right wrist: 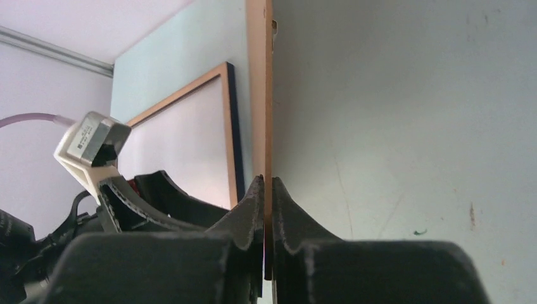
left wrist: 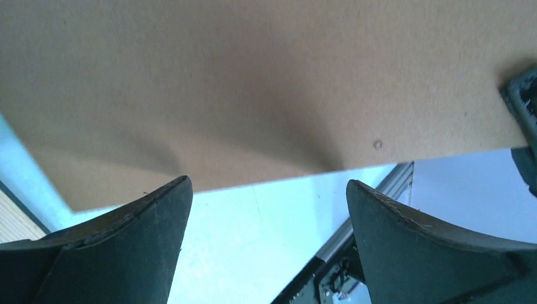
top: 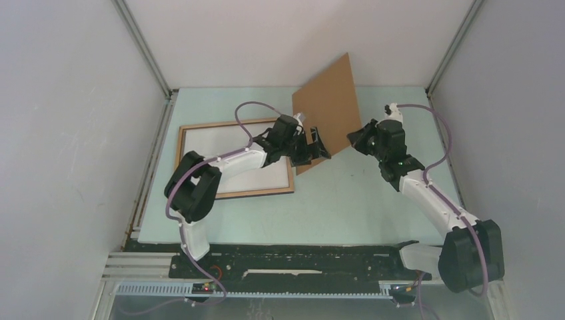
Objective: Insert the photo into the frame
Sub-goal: Pick up the photo frame item at the center of the board.
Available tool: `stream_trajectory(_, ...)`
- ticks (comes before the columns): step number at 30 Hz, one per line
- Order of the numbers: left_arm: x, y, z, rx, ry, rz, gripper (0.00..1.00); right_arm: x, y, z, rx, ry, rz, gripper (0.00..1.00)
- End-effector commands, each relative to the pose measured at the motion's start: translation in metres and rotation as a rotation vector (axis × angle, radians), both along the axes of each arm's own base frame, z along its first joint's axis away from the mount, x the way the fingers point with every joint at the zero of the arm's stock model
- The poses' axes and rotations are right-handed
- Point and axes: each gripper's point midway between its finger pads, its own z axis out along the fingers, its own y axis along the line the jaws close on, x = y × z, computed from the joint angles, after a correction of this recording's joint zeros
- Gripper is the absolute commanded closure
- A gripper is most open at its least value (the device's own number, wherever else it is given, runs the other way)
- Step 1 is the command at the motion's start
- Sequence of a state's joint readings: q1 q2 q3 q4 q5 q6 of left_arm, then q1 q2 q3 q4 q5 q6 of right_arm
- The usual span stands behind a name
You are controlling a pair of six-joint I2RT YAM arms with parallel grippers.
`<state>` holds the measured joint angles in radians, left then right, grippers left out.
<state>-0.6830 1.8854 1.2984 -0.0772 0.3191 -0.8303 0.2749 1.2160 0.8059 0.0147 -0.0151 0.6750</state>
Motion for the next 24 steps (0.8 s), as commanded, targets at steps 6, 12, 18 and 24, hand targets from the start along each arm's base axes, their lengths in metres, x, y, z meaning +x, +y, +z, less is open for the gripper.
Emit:
stream_trajectory(6,-0.035,0.037,0.064,-0.091,-0.044,-0.007,0.0,0.002,-0.013,0.062,-0.143,-0.203,0.082,1.0)
stream_trajectory(12,-0.02,0.095,0.022,0.012,0.041,0.136,0.0,-0.025,-0.017,0.073,-0.143,-0.213,0.182,1.0)
stream_trajectory(18,-0.008,0.101,-0.015,0.149,0.129,0.169,0.0,-0.046,-0.025,0.077,-0.15,-0.205,0.216,1.0)
stream_trajectory(24,0.005,0.099,-0.037,0.204,0.151,0.22,0.0,-0.06,-0.035,0.076,-0.094,-0.205,0.217,1.0)
